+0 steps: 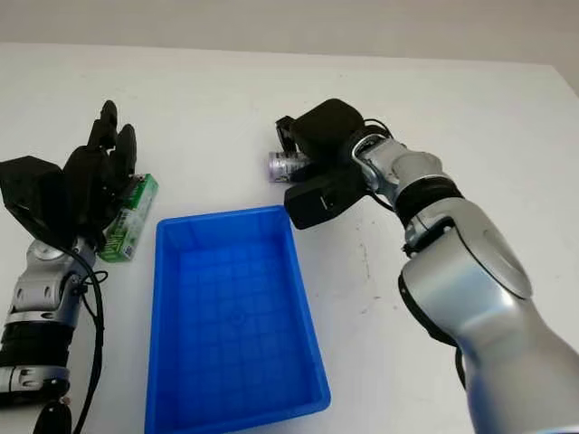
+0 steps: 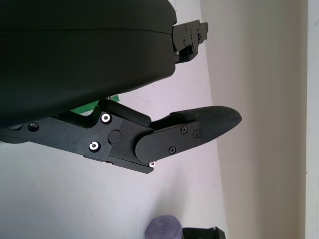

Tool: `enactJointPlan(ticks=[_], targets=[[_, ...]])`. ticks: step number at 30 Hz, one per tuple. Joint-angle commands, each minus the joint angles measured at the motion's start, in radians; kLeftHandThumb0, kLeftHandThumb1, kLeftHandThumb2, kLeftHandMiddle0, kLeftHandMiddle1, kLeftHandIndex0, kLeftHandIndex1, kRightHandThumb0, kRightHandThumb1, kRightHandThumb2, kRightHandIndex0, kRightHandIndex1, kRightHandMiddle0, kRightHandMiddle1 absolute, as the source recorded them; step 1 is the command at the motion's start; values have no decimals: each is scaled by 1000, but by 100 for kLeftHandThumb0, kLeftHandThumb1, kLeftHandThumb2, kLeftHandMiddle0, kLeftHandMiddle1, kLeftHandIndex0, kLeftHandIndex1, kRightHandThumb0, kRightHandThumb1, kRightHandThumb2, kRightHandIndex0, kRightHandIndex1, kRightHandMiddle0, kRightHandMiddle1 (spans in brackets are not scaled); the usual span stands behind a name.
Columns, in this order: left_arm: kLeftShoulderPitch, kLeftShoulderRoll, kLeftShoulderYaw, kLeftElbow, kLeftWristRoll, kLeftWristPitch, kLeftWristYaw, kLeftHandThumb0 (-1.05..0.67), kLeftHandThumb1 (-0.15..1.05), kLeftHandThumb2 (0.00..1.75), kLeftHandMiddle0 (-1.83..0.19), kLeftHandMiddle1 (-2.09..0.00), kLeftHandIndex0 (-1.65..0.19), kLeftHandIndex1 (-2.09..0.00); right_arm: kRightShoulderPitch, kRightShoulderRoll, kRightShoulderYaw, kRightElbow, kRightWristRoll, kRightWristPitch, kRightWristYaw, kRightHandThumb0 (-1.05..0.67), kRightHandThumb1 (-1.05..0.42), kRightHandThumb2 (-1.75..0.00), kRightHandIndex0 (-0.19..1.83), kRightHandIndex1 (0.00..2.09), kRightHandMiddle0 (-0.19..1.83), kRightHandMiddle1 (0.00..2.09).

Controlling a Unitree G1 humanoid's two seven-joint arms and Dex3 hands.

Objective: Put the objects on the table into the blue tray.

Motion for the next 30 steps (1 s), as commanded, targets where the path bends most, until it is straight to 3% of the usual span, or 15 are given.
enactJointPlan(ticks=[1,8,11,17,19,23,30], targets=[[-26,9,-7,-1,5,3,-4,-69,105,67,19,0,19,0,-4,-27,-53,-12,51,-12,8,-44,-105,-39,80,209,50,209],[-29,19,-7,-8,7,7,-9,-67,105,68,19,0,19,0,-16,-72,-231,-55,249,-113,92,-43,-105,-44,78,209,47,209],[-30,22,-3,-9,2,13,-14,-67,105,68,19,0,19,0,-11,-88,-325,-87,361,-185,166,-43,-105,-48,99,209,57,209],[-50,29,-6,27,5,1,-25,-67,105,67,19,0,19,0,47,-90,-478,-244,599,-289,425,-41,-105,-49,121,209,67,209],[-56,31,-9,36,7,-1,-26,-67,105,67,19,0,19,0,81,-82,-511,-325,675,-281,521,-44,-105,-52,138,209,86,209],[-68,37,-14,50,13,-2,-32,-67,105,67,19,0,19,0,175,-88,-544,-573,800,-175,699,-49,-105,-52,147,209,106,209],[-80,39,-9,59,9,1,-38,-67,105,66,19,0,19,0,354,-126,-557,-1072,988,156,955,-47,-105,-55,152,209,112,209]])
